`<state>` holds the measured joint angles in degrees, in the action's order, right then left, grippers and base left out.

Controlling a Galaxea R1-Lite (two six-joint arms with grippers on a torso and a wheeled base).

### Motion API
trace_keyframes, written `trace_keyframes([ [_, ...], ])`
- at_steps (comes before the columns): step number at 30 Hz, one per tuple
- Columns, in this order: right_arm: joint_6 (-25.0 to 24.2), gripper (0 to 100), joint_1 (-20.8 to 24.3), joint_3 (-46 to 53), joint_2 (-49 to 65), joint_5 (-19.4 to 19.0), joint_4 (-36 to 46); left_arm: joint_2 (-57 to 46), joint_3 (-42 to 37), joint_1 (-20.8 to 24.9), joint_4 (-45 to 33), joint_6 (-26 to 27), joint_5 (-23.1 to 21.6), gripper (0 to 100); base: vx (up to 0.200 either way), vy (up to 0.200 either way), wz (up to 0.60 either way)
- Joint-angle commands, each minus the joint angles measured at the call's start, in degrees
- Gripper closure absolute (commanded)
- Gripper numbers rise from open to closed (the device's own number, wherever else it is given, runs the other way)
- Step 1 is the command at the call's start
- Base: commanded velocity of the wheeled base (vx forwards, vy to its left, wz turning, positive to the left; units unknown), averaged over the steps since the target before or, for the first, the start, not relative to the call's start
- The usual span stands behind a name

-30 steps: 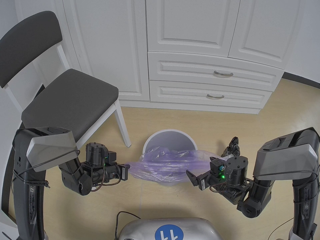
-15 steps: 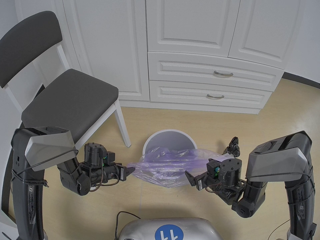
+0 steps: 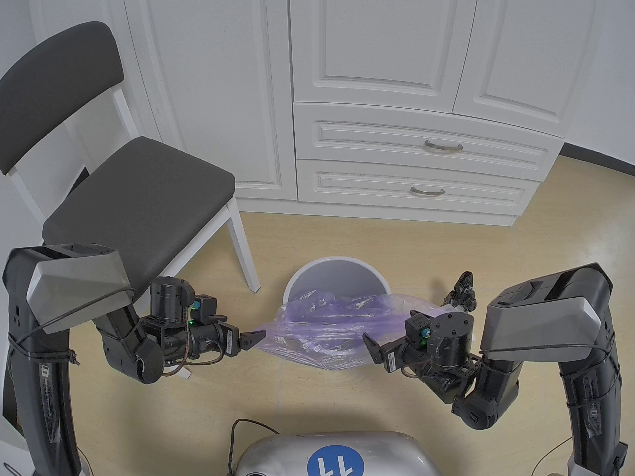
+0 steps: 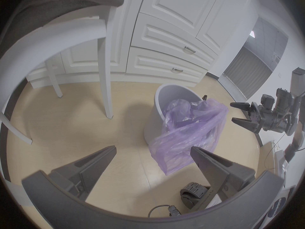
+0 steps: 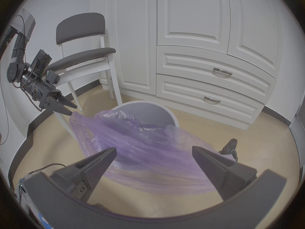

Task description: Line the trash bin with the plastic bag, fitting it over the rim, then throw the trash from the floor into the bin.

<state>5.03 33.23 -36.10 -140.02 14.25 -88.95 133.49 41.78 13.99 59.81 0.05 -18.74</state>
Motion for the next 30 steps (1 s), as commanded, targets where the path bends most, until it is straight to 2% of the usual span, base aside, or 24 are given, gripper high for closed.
trace_keyframes([
  [1, -0.4, 0, 0.0, -2.8, -1.2, 0.1, -1.0, -3.4, -1.2, 0.2, 0.1, 0.0, -0.1, 0, 0.000, 0.000, 0.00],
  [10, -1.0, 0, -0.9, -8.2, -4.7, -0.2, -1.0, -6.9, -2.1, 2.5, 0.8, -0.5, 1.0, 0, 0.000, 0.000, 0.00],
  [18, -0.6, 0, -1.4, -7.7, -4.7, -0.8, -1.0, -7.4, -2.5, 3.3, 0.9, -0.4, 1.8, 0, 0.000, 0.000, 0.00],
  [21, 0.7, 0, -1.2, -8.0, -3.9, -2.8, -1.0, -7.7, -3.0, 3.3, 1.5, -0.3, 1.9, 0, 0.000, 0.000, 0.00],
  [23, 5.7, 0, -1.3, -8.5, -2.0, -7.0, -1.0, -8.2, -3.7, 3.2, 2.6, -0.4, 1.9, 0, 0.000, 0.000, 0.00],
  [24, 6.1, 0, -1.3, -8.5, -1.8, -7.4, -1.0, -8.2, -3.7, 3.2, 2.7, -0.4, 1.9, 0, 0.000, 0.000, 0.00],
  [25, 10.6, 0, -1.9, -8.8, -0.1, -12.1, -1.0, -8.4, -4.0, 3.3, 3.0, -0.3, 1.9, 0, 0.000, 0.000, 0.00],
  [26, 12.6, 0, -2.4, -8.9, 0.5, -15.5, -1.0, -8.4, -4.0, 3.4, 3.0, -0.3, 1.9, 0, 0.000, 0.000, 0.00],
  [28, 16.0, 0, -2.6, -8.4, 1.8, -20.9, -1.0, -8.4, -4.0, 3.8, 3.0, -0.3, 1.9, 0, 0.000, 0.000, 0.00],
  [30, 18.7, 0, -3.0, -7.9, 2.9, -23.9, 1.4, -8.4, -4.1, 3.9, 3.0, -0.2, 1.9, 0, 0.000, 0.000, 0.00],
])
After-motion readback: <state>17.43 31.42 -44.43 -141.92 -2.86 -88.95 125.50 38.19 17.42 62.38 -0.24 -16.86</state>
